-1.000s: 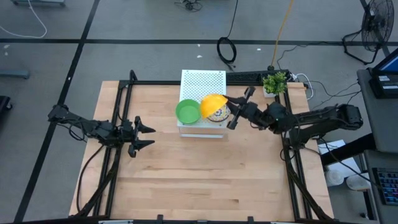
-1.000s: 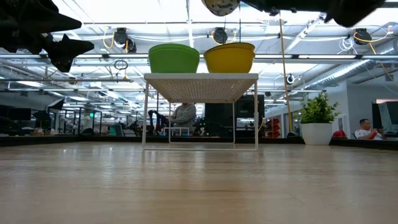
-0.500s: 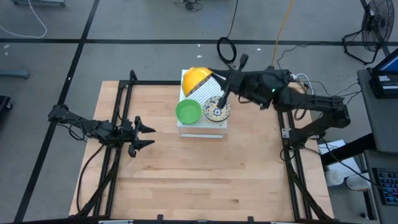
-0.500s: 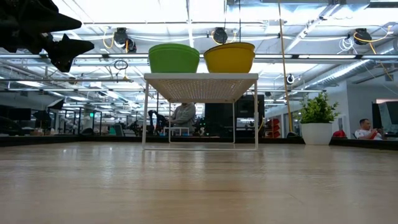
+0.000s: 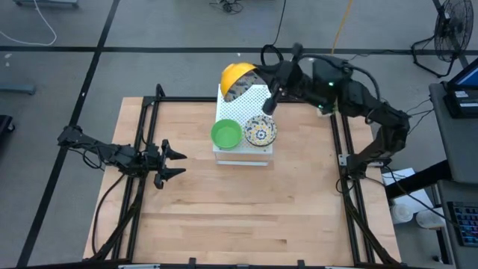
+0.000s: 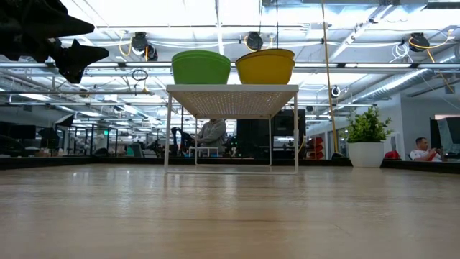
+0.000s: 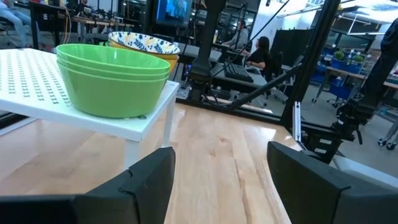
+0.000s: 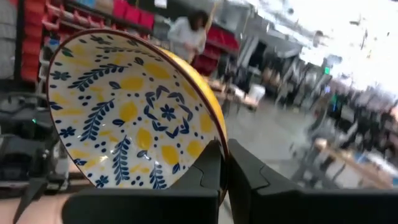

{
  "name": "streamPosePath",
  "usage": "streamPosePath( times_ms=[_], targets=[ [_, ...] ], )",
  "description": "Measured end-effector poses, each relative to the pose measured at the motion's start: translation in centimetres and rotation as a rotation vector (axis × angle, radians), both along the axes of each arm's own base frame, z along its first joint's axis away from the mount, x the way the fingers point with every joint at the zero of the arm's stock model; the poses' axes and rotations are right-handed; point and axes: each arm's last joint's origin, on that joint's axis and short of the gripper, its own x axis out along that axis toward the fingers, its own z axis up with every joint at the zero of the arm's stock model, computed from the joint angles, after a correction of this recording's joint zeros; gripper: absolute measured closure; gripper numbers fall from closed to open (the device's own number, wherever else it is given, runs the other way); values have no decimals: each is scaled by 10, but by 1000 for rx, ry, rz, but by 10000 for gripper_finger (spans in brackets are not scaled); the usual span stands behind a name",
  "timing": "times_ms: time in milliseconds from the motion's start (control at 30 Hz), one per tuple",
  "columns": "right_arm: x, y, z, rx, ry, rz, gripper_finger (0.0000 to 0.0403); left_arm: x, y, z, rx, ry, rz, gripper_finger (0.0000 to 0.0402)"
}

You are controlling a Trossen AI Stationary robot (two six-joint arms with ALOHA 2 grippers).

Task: Pick & Place Mini bowls
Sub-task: Stack the white bowl on the shelf

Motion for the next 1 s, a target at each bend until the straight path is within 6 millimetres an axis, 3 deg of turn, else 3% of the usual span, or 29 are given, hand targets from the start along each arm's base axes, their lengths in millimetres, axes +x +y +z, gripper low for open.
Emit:
streamPosePath(
  times_ms=[367,533,833,1000],
  targets=[
    [-10,-32,-40,315,267,-153,403,0,0,0,-1,-2,-2,147],
    [-17,-43,-54,539,340,-97,403,0,0,0,0,-1,-4,146],
    [-3,-69,-86,921,461,11,403,0,0,0,0,0,-4,146],
    [2,-81,-105,1022,542,-58,403,0,0,0,0,0,-4,146]
  ],
)
